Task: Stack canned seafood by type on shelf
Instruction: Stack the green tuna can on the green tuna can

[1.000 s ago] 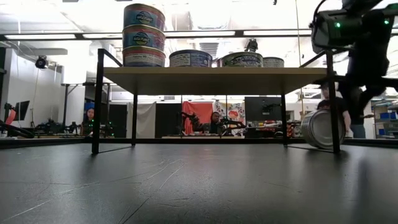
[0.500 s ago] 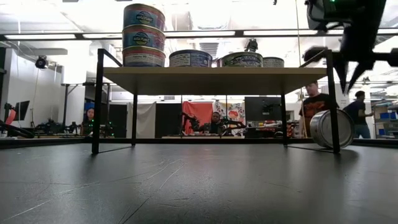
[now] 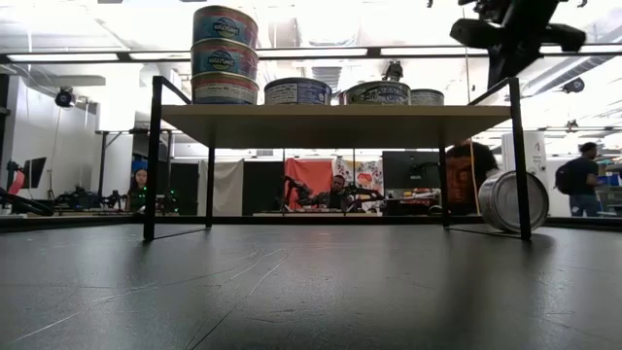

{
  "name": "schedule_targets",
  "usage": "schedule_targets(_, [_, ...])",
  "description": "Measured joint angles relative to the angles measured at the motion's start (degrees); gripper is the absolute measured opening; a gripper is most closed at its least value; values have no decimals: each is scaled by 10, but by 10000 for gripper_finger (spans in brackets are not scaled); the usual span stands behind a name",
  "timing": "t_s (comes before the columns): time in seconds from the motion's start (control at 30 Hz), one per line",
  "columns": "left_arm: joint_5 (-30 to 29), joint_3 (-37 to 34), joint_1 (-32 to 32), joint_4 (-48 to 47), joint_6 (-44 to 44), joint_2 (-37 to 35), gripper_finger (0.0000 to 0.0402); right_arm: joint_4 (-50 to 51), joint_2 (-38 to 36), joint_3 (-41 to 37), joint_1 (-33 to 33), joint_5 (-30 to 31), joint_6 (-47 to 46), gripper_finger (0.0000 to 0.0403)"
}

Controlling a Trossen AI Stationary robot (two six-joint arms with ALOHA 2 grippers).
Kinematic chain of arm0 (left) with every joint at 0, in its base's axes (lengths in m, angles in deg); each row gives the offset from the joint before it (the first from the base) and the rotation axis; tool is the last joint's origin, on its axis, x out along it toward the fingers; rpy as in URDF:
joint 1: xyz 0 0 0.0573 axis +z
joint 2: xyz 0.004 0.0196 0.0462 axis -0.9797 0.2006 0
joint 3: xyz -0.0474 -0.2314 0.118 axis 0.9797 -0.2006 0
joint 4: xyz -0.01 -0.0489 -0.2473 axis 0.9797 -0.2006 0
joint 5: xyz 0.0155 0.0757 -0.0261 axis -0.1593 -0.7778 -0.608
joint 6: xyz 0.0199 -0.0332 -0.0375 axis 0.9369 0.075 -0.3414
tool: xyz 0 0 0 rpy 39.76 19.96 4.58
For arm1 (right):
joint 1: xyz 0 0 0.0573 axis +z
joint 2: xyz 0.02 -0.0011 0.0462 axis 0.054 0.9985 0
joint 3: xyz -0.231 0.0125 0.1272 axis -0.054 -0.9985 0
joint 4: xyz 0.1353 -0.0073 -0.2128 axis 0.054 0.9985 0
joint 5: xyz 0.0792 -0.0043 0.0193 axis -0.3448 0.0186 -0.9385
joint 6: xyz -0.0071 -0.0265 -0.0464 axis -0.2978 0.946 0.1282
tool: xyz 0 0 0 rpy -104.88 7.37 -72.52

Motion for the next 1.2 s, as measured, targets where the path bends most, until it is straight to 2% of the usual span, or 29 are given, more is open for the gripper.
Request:
schedule_targets(0.17, [0, 0, 0, -7, 0, 0, 162, -1, 0, 36, 0, -5, 250, 13])
schedule_targets(0.3, [0, 0, 0, -14, 0, 0, 162, -2, 1, 57, 0, -4, 351, 13])
schedule_targets(0.4, [0, 0, 0, -15, 0, 0, 162, -8, 1, 72, 0, -6, 369, 13])
schedule_targets(0.47, [0, 0, 0, -18, 0, 0, 162, -11, 1, 77, 0, -38, 365, 13])
schedule_targets(0.57, [0, 0, 0, -21, 0, 0, 162, -14, 1, 77, 0, -84, 407, 13])
schedule_targets(0.93, [0, 0, 0, -99, -14, 0, 162, -9, 1, 60, 0, -105, 419, 13])
schedule_targets(1.2, [0, 0, -1, -150, -20, 0, 162, 3, 1, 55, 0, -181, 467, 13])
